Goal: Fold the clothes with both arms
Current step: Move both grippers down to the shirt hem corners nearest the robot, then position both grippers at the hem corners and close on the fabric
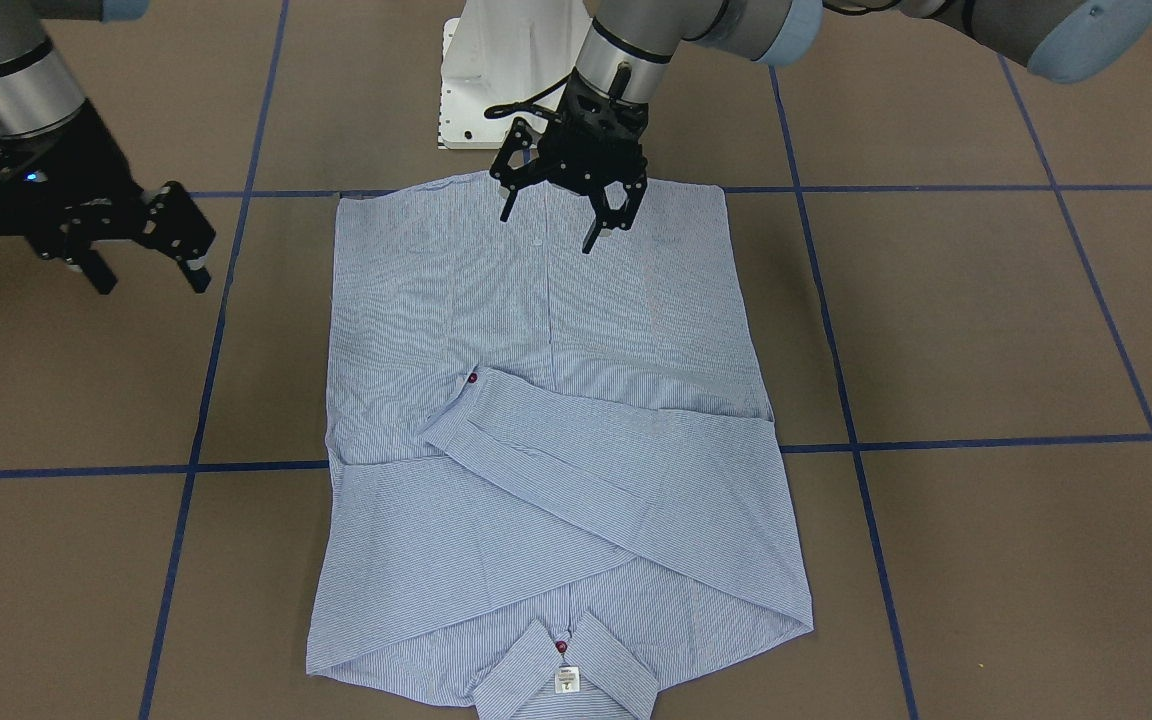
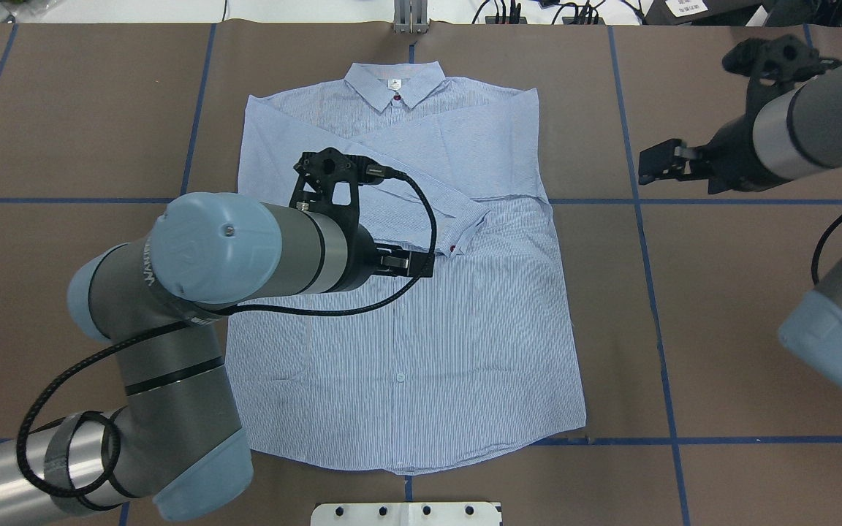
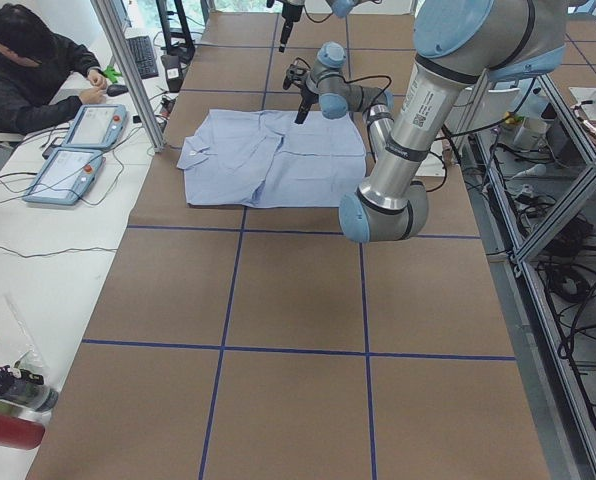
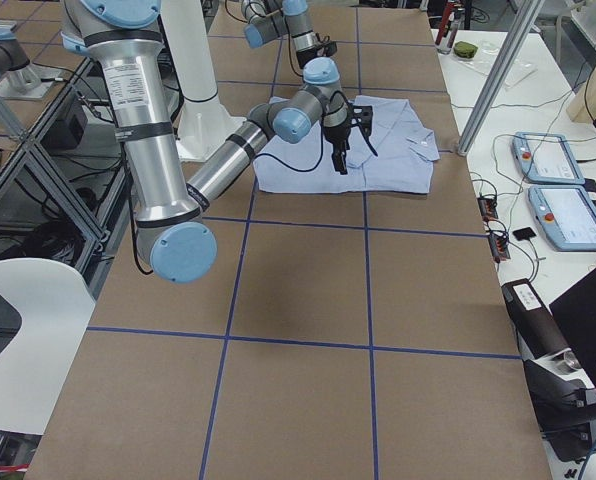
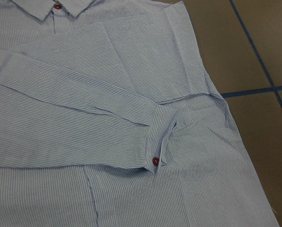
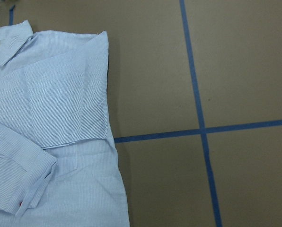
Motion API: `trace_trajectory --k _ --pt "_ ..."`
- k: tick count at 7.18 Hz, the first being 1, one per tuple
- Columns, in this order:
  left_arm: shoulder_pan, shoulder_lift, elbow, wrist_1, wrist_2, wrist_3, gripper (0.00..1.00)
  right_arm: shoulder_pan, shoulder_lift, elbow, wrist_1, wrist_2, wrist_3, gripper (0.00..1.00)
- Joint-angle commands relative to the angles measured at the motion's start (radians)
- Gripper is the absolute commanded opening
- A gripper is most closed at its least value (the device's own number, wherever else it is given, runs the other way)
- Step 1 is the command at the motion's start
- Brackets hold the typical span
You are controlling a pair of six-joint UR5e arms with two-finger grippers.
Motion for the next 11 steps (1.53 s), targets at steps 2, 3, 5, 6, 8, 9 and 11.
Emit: trace_trajectory --k 2,3,5,6,8,9,11 --pt "-0.024 0.273 -0.194 0.011 -0.019 0.095 1.00 -0.331 -0.064 0.125 0.000 -0.284 0.272 1.00" --pt "-0.024 0.403 -0.254 0.000 -0.019 0.097 1.00 -0.400 -0.070 0.126 -0.002 -0.356 0.316 1.00" --pt "-0.004 0.621 -0.299 -0.189 -0.007 -0.043 1.00 -0.448 -0.076 0.126 -0.002 -0.403 0.358 1.00" --pt "0.049 0.704 -0.296 -0.304 0.022 -0.097 1.00 -0.454 -0.078 0.126 -0.002 -0.422 0.363 1.00" --pt "0.184 0.717 -0.230 -0.305 0.148 -0.218 1.00 -0.453 -0.078 0.126 -0.002 -0.426 0.363 1.00" --pt "0.222 0.688 -0.183 -0.305 0.182 -0.254 1.00 -0.453 -0.078 0.126 -0.002 -0.432 0.363 1.00" --pt "0.263 0.667 -0.153 -0.304 0.197 -0.292 0.97 -0.453 -0.078 0.126 -0.002 -0.433 0.363 1.00"
